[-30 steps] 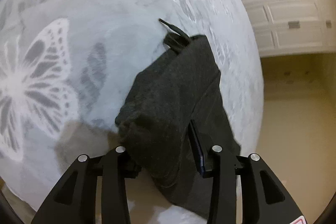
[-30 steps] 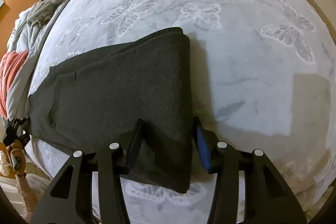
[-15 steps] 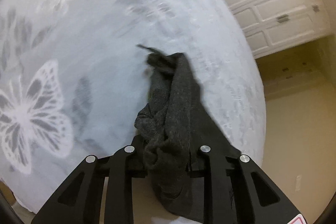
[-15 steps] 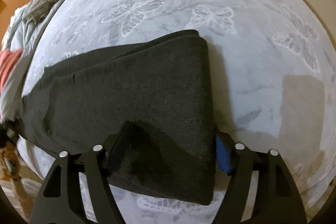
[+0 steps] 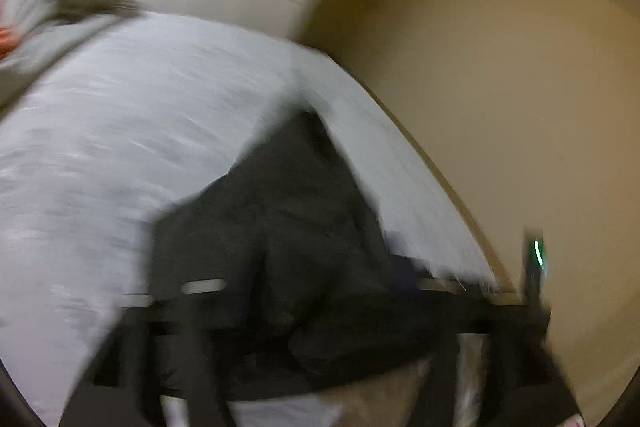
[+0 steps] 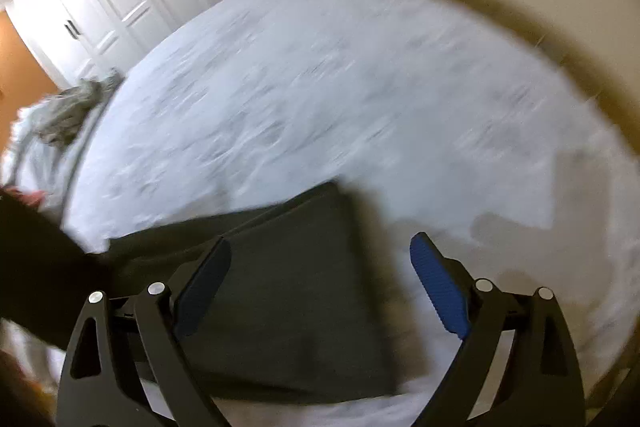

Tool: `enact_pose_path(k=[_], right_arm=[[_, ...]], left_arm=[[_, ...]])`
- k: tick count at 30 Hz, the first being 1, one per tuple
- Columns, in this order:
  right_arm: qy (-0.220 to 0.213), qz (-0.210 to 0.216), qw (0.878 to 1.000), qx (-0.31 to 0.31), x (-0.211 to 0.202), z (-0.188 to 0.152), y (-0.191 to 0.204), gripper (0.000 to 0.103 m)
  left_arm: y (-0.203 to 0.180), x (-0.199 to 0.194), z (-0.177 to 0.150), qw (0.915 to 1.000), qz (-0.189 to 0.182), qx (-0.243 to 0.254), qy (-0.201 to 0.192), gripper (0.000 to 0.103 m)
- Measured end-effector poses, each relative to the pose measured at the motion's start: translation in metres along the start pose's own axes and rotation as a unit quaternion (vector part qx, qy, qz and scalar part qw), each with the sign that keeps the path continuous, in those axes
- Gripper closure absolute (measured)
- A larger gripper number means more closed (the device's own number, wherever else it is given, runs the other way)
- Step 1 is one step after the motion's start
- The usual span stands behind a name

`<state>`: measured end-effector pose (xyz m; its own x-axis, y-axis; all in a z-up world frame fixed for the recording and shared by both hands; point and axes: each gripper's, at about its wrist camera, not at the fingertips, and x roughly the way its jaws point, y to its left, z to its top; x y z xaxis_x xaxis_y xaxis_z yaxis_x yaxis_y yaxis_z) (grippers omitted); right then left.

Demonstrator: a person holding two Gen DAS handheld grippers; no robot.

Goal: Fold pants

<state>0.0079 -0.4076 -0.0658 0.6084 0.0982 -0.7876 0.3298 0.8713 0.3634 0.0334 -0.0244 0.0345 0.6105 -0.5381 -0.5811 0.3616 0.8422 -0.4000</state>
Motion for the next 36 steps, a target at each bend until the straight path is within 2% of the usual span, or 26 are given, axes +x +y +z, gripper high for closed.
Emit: enact_pose_path(k=[2,4,6,10,12,15,17,19,20,22,23,26,27,29,30,31,32,34,35,36], right_arm=[[0.026,0.018,0.999,-0.03,0.011,-0.006,0.015,0.014],[0.036,0.029,0.997,-0.064,0.016,-0.012,0.032,0.014],[0.053,0.057,0.993,-0.093,0.021,-0.018,0.051,0.014],[0.097,0.112,0.982,-0.117,0.039,-0.027,0.077,0.014],[0.125,0.139,0.975,-0.119,0.05,-0.033,0.089,0.014],[0.15,0.155,0.965,-0.148,0.06,-0.05,0.113,0.016],[0.164,0.158,0.96,-0.162,0.067,-0.06,0.126,0.03],[0.171,0.165,0.957,-0.164,0.074,-0.072,0.135,0.048],[0.163,0.16,0.959,-0.169,0.076,-0.076,0.14,0.051],[0.147,0.149,0.959,-0.191,0.075,-0.077,0.148,0.08],[0.14,0.154,0.958,-0.198,0.068,-0.072,0.149,0.089],[0.07,0.207,0.955,-0.202,0.003,-0.039,0.148,0.09],[0.04,0.208,0.955,-0.208,-0.024,-0.03,0.139,0.09],[0.006,0.182,0.963,-0.196,-0.051,-0.017,0.115,0.09],[0.006,0.152,0.969,-0.197,-0.05,-0.012,0.098,0.089],[0.022,0.125,0.971,-0.2,-0.041,-0.012,0.084,0.089],[0.053,0.08,0.977,-0.189,-0.018,-0.013,0.063,0.088],[0.119,0.011,0.982,-0.143,0.03,-0.026,0.025,0.079],[0.124,0.013,0.983,-0.133,0.033,-0.028,0.018,0.076],[0.095,0.03,0.987,-0.13,0.016,-0.021,0.016,0.066]], left_arm=[[-0.007,0.019,-0.026,0.9987,0.045,0.022,0.007,0.018],[0.004,0.02,-0.038,0.9978,0.059,0.025,0.015,0.018],[0.021,0.013,-0.04,0.9979,0.063,0.006,0.019,0.018],[0.06,-0.013,-0.03,0.993,0.1,-0.061,-0.015,0.017],[0.075,-0.016,-0.021,0.9884,0.129,-0.077,-0.02,0.017],[0.082,-0.021,-0.02,0.9861,0.144,-0.081,-0.02,0.017],[0.081,-0.021,-0.021,0.9854,0.155,-0.067,-0.017,0.017],[0.076,-0.023,-0.024,0.9841,0.171,-0.045,-0.018,0.017],[0.073,-0.024,-0.025,0.984,0.174,-0.034,-0.02,0.017],[0.07,-0.026,-0.025,0.9859,0.165,-0.018,-0.019,0.017],[0.071,-0.027,-0.025,0.9874,0.156,-0.016,-0.019,0.017],[0.073,-0.032,-0.023,0.9901,0.137,-0.021,-0.024,0.017],[0.074,-0.031,-0.022,0.9905,0.134,-0.021,-0.023,0.017],[0.078,-0.025,-0.023,0.9898,0.139,-0.025,-0.014,0.017],[0.079,-0.02,-0.024,0.9898,0.14,-0.027,-0.006,0.017],[0.081,-0.014,-0.026,0.9896,0.141,-0.03,0.003,0.017],[0.082,-0.006,-0.027,0.9894,0.141,-0.032,0.016,0.017],[0.081,0.007,-0.031,0.9892,0.137,-0.034,0.038,0.017],[0.08,0.013,-0.033,0.989,0.135,-0.036,0.049,0.017],[0.079,0.017,-0.035,0.9892,0.131,-0.036,0.056,0.017]])
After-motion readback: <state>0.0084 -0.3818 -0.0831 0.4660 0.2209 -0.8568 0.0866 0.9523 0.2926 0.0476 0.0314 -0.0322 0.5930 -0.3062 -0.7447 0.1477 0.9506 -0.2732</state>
